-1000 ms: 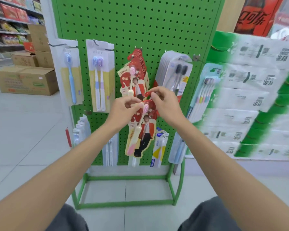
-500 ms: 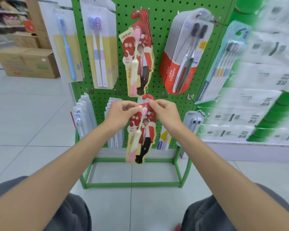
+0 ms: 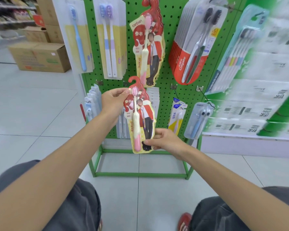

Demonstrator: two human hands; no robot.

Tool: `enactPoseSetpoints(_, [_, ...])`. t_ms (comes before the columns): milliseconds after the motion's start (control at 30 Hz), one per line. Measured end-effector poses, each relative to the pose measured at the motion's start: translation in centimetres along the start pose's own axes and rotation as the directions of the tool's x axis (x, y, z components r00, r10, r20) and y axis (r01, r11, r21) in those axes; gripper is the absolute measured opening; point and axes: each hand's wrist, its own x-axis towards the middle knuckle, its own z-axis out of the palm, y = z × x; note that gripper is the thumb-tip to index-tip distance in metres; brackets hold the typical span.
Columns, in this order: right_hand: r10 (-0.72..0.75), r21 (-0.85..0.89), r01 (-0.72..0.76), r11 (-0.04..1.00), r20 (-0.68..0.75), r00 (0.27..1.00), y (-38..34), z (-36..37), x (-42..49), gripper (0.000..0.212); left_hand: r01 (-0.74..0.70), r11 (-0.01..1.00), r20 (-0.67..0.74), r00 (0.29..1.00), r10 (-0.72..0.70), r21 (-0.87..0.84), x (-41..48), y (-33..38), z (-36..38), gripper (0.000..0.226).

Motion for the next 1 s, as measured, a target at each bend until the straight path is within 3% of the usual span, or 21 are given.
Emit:
enactPoseSetpoints(133, [-0.049, -0.096, 0.052, 0.994, 0.032, 0.998, 0.2, 0.7, -0.7, 0.017, -0.012, 0.999, 0.005, 1.000, 0.011, 0.044, 0.0, 0.0, 0.1, 0.009])
enactPoseSetpoints(233, [-0.162, -0.296, 0.146, 0.944, -0.031, 0.986, 0.3, 1.5, -0.8, 0.013, -0.117, 0.974, 0.098, 0.990, 0.099, 0.195, -0.6, 0.5, 0.2, 0.015])
enactPoseSetpoints(300, [-0.216, -0.376, 0.192, 0.907, -0.025, 0.976, 0.4, 2.0, -1.0, 0.026, -0.159, 0.947, 0.214, 0.972, 0.100, 0.281, -1.4, 1.3, 0.5, 0.021])
enactPoseSetpoints(433, [-0.179, -0.437, 0.191, 0.879, 0.069, 0.981, 0.5, 2.5, -1.5, 0.059, -0.074, 0.955, 0.415, 0.908, -0.055, 0.289, -2.8, 1.9, 1.0, 0.046])
enactPoseSetpoints(633, [-0.168, -0.417, 0.150, 0.896, -0.005, 0.986, 0.9, 2.2, -1.1, 0.088, 0.080, 0.987, 0.409, 0.903, -0.130, 0.136, -2.4, 1.2, 1.0, 0.066])
enactPoseSetpoints(733, [-0.202, -0.372, 0.181, 0.910, -0.016, 0.979, 0.8, 2.2, -1.1, 0.102, 0.050, 0.988, 0.423, 0.900, -0.108, 0.146, -2.4, 1.6, 1.0, 0.057])
enactPoseSetpoints(833, [-0.224, -0.262, 0.211, 0.942, -0.022, 0.974, 1.1, 2.1, -0.9, 0.096, -0.068, 0.974, 0.419, 0.908, -0.030, 0.217, -2.2, 1.3, 0.6, 0.028])
enactPoseSetpoints(900, [-0.198, -0.277, 0.177, 0.944, -0.052, 0.979, 1.3, 2.0, -0.6, 0.087, -0.079, 0.976, 0.431, 0.902, -0.017, 0.204, -2.0, 1.1, 0.4, 0.031])
enactPoseSetpoints(1000, [-0.166, -0.345, 0.141, 0.928, -0.045, 0.985, 1.4, 1.7, 0.0, 0.057, -0.024, 0.985, 0.464, 0.884, -0.060, 0.173, -1.9, 1.0, 0.3, 0.032])
